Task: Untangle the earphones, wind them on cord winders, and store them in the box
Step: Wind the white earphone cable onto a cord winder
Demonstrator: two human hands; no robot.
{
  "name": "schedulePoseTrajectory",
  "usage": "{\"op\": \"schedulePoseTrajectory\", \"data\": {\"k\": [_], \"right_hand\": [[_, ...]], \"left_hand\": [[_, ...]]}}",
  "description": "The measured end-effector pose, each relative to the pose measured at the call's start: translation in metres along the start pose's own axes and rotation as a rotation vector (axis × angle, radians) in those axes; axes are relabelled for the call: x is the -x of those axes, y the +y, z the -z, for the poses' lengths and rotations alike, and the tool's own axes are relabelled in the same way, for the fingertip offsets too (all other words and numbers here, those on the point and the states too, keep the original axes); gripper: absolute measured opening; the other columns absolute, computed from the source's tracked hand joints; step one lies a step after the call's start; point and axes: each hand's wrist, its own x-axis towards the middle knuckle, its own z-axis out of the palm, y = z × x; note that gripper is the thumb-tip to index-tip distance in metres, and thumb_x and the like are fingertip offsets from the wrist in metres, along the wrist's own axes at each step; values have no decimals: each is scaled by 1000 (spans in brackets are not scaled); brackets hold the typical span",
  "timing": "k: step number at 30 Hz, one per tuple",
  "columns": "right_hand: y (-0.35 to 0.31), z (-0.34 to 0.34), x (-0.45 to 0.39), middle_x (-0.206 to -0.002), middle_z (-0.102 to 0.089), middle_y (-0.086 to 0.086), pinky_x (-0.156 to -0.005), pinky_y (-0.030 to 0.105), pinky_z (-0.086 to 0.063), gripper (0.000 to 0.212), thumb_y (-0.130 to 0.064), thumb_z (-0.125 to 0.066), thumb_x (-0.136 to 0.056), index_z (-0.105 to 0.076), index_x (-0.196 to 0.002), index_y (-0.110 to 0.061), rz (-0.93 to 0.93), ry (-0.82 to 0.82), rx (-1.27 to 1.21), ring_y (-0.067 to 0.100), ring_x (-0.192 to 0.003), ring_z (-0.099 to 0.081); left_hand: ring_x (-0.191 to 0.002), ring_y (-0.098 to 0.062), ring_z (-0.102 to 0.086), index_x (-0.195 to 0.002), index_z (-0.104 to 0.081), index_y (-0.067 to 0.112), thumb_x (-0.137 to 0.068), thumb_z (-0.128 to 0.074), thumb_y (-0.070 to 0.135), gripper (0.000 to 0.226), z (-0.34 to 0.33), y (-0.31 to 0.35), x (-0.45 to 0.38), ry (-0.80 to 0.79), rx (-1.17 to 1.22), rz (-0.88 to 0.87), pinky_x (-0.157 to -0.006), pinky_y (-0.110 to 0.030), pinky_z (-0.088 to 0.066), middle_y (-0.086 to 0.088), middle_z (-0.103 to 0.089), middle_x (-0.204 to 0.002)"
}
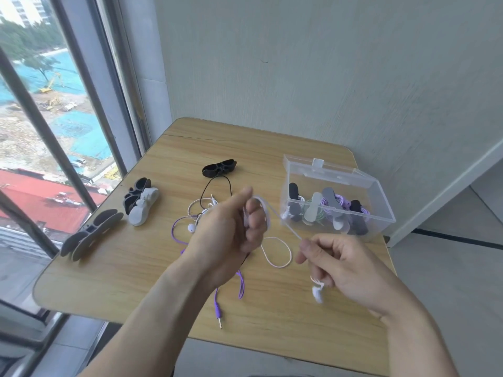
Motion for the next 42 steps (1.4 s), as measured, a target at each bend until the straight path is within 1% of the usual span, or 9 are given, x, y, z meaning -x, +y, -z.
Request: {"op": "schedulePoseTrajectory", "data": {"k": [3, 6, 10, 13, 19, 25, 34, 38, 42], "right_hand": [[-2, -8, -2, -56, -50, -4, -59, 23, -37, 36, -47, -54, -95, -73, -83, -20, -16, -85, 61, 13, -55, -42], [-5, -16, -3, -53, -52, -6, -55, 14, -36, 35, -38, -50, -102, -74, -90, -16, -6, -186, 105, 4, -50, -43], [-9, -19, -1, -55, -54, -4, -55, 18, -33, 33, -39, -51, -101, -75, -91, -18, 19, -282, 71, 11, -55, -40], [-11, -13, 1, -52, -50, 1, -51, 16, -32, 39, -46, -58, -96, -76, -87, -12, 64, -271, -73, 10, -51, -38], [-3, 5, 0, -49, -43, 0, -48, 19, -28, 50, -63, -64, -74, -74, -77, -14, 114, -39, -208, 13, -48, -33], [3, 29, 11, -50, -42, -3, -44, 19, -23, 39, -51, -81, -76, -73, -72, -12, 8, 40, 16, 12, -45, -28], [31, 53, 3, -76, -70, -12, -68, 30, -45, 7, -20, -76, -86, -72, -90, -25, -46, 722, 136, 19, -81, -65], [35, 48, 0, -112, -67, -11, -97, 33, -44, 54, -3, -79, -78, -63, -121, -31, -77, 613, 299, 10, -111, -60], [19, 22, -4, -116, -69, -16, -104, 24, -47, 54, 13, -61, -82, -65, -118, -27, 189, 447, 200, -1, -115, -61]], "left_hand": [[-75, -12, -68, -86, -59, 14, -105, -38, 30, 32, 4, 6, -2, 3, 82, -126, -49, -23, -27, -2, -70, -83], [-109, -21, -70, -106, -66, 8, -99, -51, 30, 28, 7, 4, -5, 85, -168, -247, -61, -28, -38, -8, -74, -112], [-100, -12, -69, -106, -67, 8, -97, -54, 22, 21, 11, -7, -2, 73, -612, -381, -77, -17, -48, -5, -74, -105], [-93, -10, -64, -92, -65, 16, -94, -41, 44, 37, 14, -15, 0, -39, -968, -368, -85, -28, -50, 4, -70, -90], [-55, -10, -40, -71, -52, 13, -103, -39, 49, 50, 9, -14, 6, -189, -1286, -283, -56, -25, -34, 8, -44, -58], [-51, -13, -21, -61, -29, 13, -101, -44, 44, 53, 18, 5, 5, -156, -1275, -237, -48, -25, -22, 6, -25, -56], [-50, -14, -21, -61, -32, 5, -103, -44, 40, 56, 28, 20, 2, 151, -1100, -388, -46, -27, -20, 2, -28, -55], [-48, -12, -22, -59, -33, 10, -103, -44, 40, 54, 27, 17, 1, 141, -1127, -368, -45, -23, -21, 6, -28, -51], [-44, -8, -22, -57, -31, 15, -103, -43, 40, 55, 21, 6, 1, 59, -1144, -330, -46, -22, -23, 11, -30, -44]]}}
